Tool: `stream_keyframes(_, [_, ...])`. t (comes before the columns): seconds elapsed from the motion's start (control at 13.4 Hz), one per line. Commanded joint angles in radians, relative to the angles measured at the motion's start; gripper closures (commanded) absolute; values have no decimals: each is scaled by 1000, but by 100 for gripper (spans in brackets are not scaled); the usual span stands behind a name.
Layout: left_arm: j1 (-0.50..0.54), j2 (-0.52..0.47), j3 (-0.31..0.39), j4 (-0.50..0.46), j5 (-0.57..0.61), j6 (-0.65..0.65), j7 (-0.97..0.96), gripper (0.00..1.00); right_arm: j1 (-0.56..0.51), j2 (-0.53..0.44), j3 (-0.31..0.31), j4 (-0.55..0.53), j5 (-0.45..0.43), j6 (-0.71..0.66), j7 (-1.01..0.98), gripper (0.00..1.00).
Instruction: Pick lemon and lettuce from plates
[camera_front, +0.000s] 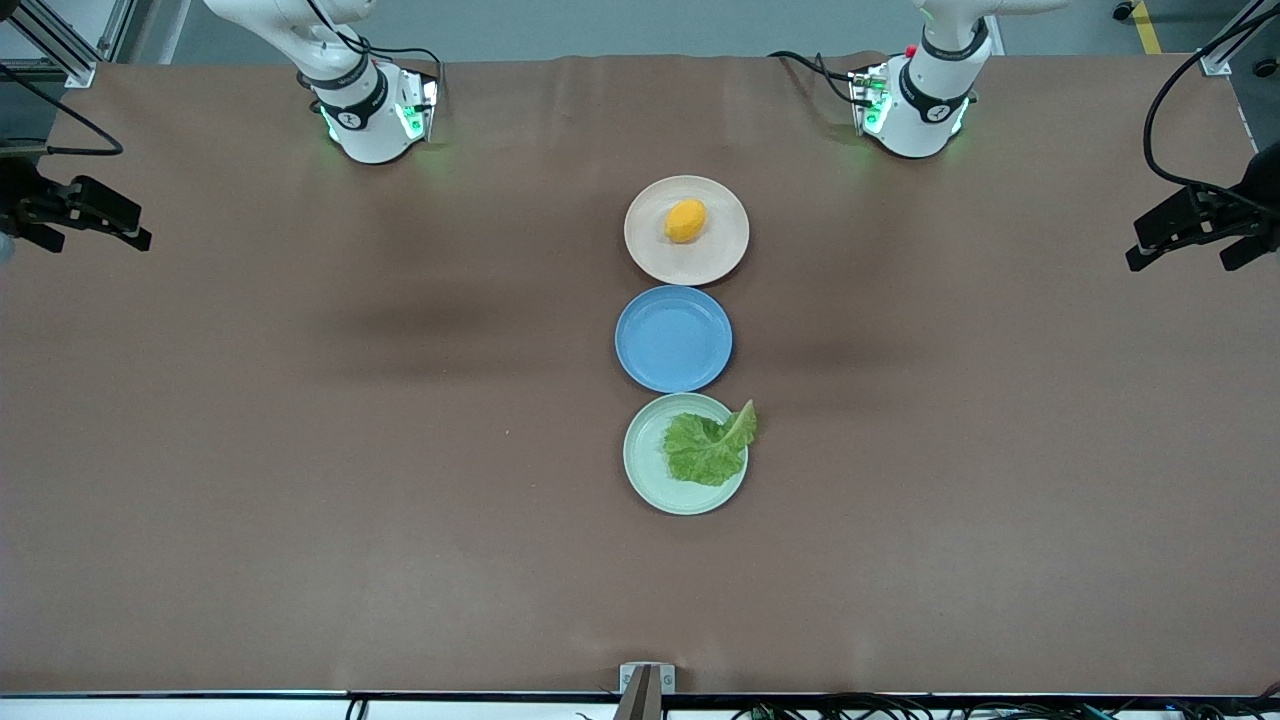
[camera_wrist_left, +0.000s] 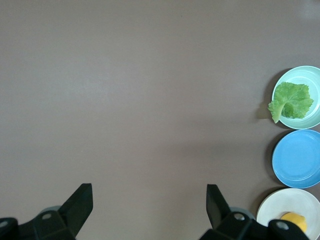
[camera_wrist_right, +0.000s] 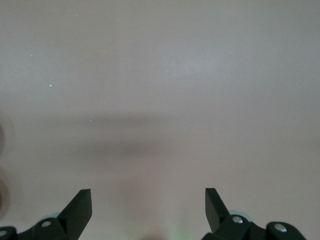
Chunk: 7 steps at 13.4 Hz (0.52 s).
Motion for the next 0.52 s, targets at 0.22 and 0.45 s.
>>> stream_keyframes(0.22, [4, 0, -3, 10, 2, -14, -2, 0, 8, -33, -4, -40, 28, 20, -14, 0])
stream_keyframes(0.45, [7, 2, -3, 10, -4, -15, -12, 0, 5, -33, -1, -38, 16, 25, -75, 0])
